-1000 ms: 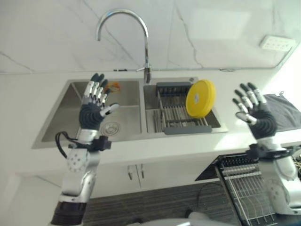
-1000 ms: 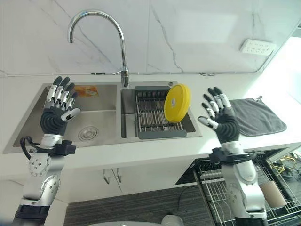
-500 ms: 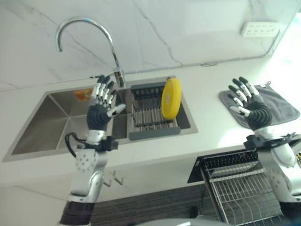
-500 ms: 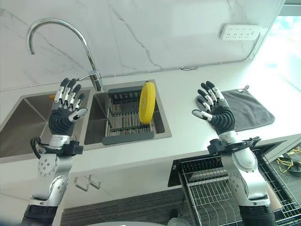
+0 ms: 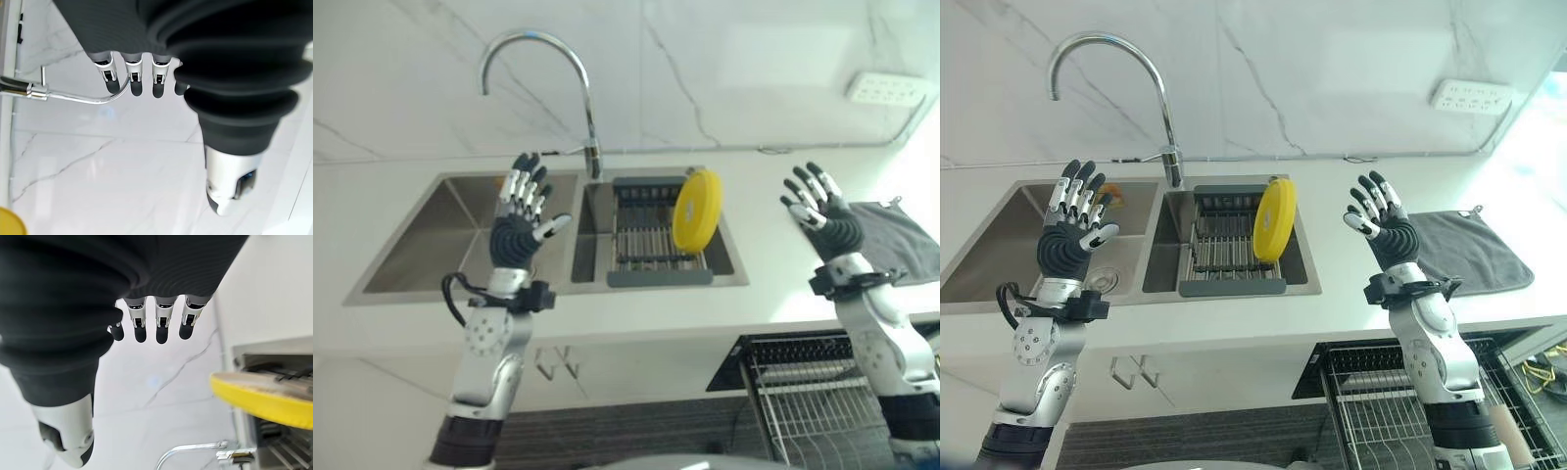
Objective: Place the dishes in the dishwasher.
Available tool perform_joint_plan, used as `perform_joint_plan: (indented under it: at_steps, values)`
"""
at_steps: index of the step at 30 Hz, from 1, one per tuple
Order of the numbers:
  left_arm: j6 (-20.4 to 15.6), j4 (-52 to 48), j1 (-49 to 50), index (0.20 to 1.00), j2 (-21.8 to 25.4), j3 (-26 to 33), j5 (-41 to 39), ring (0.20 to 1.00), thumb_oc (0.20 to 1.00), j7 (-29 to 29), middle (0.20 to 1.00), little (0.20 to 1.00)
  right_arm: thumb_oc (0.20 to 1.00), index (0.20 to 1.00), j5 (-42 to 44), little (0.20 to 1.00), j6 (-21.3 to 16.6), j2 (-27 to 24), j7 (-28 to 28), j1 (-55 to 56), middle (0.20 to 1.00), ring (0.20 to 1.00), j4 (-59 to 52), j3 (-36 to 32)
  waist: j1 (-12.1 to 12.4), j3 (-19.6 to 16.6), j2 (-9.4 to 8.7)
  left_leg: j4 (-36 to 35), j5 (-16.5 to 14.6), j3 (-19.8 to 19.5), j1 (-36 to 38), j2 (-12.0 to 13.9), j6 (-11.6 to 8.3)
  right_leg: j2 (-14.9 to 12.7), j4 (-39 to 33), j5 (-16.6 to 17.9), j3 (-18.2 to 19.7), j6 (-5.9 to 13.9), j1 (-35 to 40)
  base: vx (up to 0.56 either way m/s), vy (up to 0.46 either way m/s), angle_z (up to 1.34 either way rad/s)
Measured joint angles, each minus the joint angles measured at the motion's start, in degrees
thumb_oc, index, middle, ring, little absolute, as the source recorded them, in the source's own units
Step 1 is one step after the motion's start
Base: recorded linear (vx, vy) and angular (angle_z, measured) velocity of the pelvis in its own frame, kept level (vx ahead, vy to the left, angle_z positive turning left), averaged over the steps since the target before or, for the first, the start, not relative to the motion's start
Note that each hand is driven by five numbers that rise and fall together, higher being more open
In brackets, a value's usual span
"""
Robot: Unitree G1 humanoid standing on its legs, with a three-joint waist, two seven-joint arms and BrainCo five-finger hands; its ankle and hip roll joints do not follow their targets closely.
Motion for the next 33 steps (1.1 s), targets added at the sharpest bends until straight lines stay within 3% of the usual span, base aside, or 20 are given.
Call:
perform_joint_plan:
  at_steps: [8, 16, 22, 33]
  values:
    - [0.03, 0.31, -0.03, 1.0, 1.49, 0.02, -0.04, 1.0, 1.0, 0.23, 1.0, 1.0, 1.0, 1.0, -0.07, 1.0, 2.53, -0.01, 0.16, -4.69, 1.0, 1.0, 6.9, 1.94, 1.1, -1.93, -1.24, 0.0, 0.27, -1.59, -0.54, -0.1, 0.0, -0.21, -0.01, -0.32, -1.51, -0.04, 0.6, 0.01, 0.018, 0.09]
    - [0.16, 1.06, -1.08, 1.0, 1.7, -0.32, -0.17, 1.0, 1.0, 0.4, 1.0, 1.0, 1.0, 1.0, -0.18, 1.0, 5.08, -0.19, 0.12, -8.6, 1.0, 1.0, 12.96, 2.59, 1.32, -1.97, -1.07, 0.02, 0.51, -2.85, -0.74, -0.11, -0.08, -0.24, -0.02, -0.34, -2.7, -0.03, 1.27, 0.0, 0.011, 0.07]
    - [0.22, 2.19, -2.4, 1.0, 2.14, -0.52, -0.44, 1.0, 1.0, 0.56, 1.0, 1.0, 1.0, 1.0, -0.06, 1.0, 7.31, -0.8, 0.12, -12.25, 1.0, 1.0, 19.81, 5.92, 2.93, -2.31, -0.31, 0.01, 0.57, -3.08, -0.78, -0.13, -0.02, -0.31, -0.03, -0.49, -3.0, -0.03, 1.47, 0.0, 0.001, 0.02]
    - [0.6, 2.95, -3.95, 1.0, 2.43, -2.06, -0.66, 1.0, 1.0, 0.41, 1.0, 1.0, 1.0, 1.0, 3.28, 1.0, 8.44, -0.81, 0.23, -14.79, 1.0, 1.0, 27.72, 6.65, 3.56, -2.25, -0.04, 0.01, 0.75, -4.22, -1.02, -0.25, 0.01, -0.38, -0.26, -0.5, -3.55, -0.04, 1.63, 0.0, 0.0, 0.01]
